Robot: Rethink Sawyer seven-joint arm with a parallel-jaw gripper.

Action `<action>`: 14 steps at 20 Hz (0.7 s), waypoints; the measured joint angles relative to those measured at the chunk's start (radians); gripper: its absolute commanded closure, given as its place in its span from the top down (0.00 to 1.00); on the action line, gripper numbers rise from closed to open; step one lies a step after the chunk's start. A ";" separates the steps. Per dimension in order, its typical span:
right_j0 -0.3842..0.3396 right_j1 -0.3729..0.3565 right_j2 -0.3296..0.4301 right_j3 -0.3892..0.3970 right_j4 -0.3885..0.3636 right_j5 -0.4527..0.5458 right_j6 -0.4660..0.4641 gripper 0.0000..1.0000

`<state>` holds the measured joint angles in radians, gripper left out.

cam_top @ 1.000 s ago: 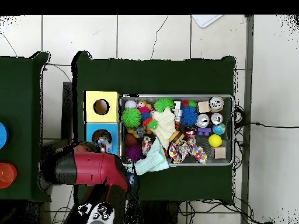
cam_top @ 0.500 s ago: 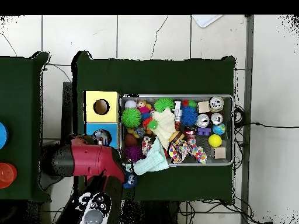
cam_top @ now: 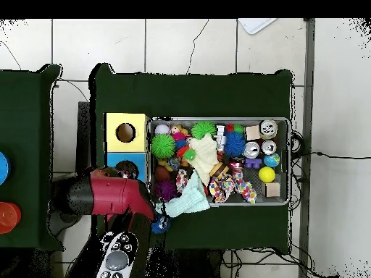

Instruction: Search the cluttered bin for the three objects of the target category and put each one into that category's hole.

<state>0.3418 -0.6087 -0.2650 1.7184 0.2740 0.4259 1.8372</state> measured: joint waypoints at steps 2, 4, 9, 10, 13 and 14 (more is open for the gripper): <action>0.000 0.000 0.000 0.000 0.000 0.000 0.000 1.00; 0.000 0.000 0.000 0.000 0.000 0.000 0.000 1.00; 0.000 -0.012 0.000 0.006 0.000 0.000 0.000 1.00; 0.000 -0.023 0.000 0.014 0.000 0.000 0.000 1.00; -0.001 -0.052 0.000 0.037 0.000 0.000 0.000 1.00; -0.002 -0.062 0.000 0.047 0.000 0.000 0.000 1.00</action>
<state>0.3396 -0.6712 -0.2647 1.7650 0.2736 0.4257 1.8372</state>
